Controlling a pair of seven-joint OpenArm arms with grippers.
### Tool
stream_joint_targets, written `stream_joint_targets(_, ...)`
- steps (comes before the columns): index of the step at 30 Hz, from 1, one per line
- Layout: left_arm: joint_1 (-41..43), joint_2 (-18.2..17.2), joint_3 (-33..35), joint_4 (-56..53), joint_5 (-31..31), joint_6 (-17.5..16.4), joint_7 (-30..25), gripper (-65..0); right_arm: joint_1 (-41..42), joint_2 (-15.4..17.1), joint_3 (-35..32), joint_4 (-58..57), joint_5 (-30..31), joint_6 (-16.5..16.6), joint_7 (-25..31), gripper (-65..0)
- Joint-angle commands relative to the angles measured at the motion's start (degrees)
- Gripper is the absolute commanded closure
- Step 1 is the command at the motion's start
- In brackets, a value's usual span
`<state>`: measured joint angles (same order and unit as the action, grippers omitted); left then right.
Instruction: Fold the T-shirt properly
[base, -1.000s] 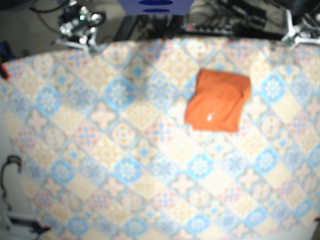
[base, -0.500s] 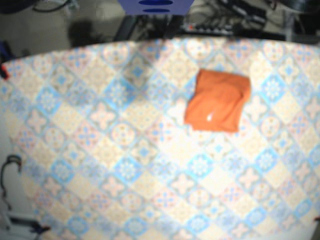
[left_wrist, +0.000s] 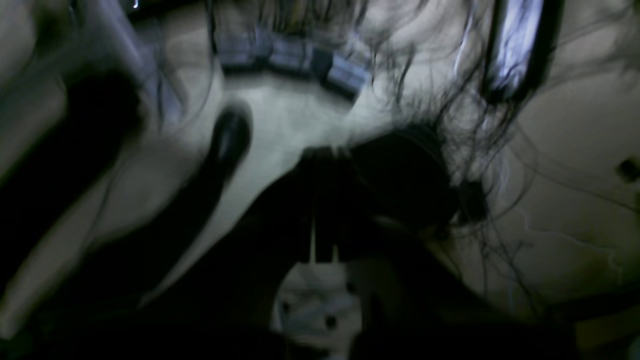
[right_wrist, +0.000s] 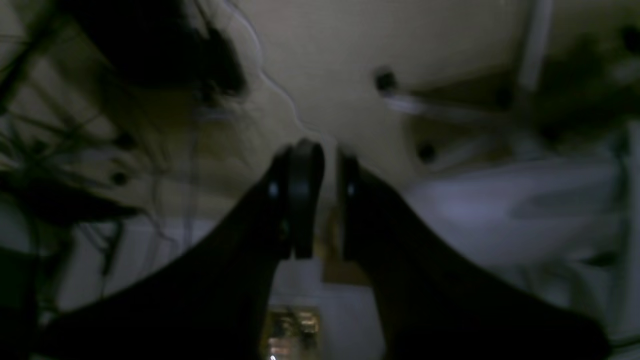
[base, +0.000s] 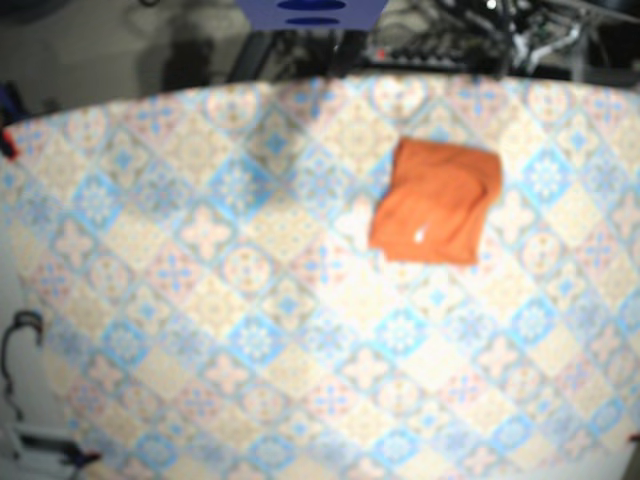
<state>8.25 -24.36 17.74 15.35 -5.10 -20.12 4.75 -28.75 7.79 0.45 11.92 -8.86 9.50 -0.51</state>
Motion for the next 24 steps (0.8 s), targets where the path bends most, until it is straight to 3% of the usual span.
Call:
stream_joint_targets(1, -0.6, 0.2, 0.9, -0.3, 0.0, 1.5, 0.2, 0.0, 1.2, 0.3, 0.3, -1.7, 1.2, -0.2, 2.9, -7.9)
stream_joint_targets(4, -3.3, 4.4, 2.7, -0.3, 0.0, 4.1, 0.2, 0.0, 5.6, -1.7, 3.0, -5.6, 5.9, -0.2, 6.2, -7.9)
stream_joint_targets(10, -4.9, 13.2, 3.5, -1.2, 0.0, 7.8, 0.2, 0.0, 11.7, -2.7, 7.9, -6.4, 11.7, -0.2, 6.5, -8.0)
stream_joint_targets(13, -5.9, 14.6, 1.9, -1.0, -1.1, 10.0, 0.1, 0.0, 14.3, -3.3, 9.4, -6.4, 14.2, -0.1, 6.5, -8.0)
stream_joint_targets(18, -6.3, 17.2, -8.6, -1.2, -9.4, 10.0, 0.1, 0.0, 15.7, -5.3, 11.0, -6.3, 18.1, -0.1, 7.0, -8.0)
stream_joint_targets(24, -3.8, 20.6, -10.7, -1.0, -11.1, 10.2, 0.0, 0.0, 15.7, -6.2, 7.5, -6.3, 18.0, 0.1, 9.3, -8.0)
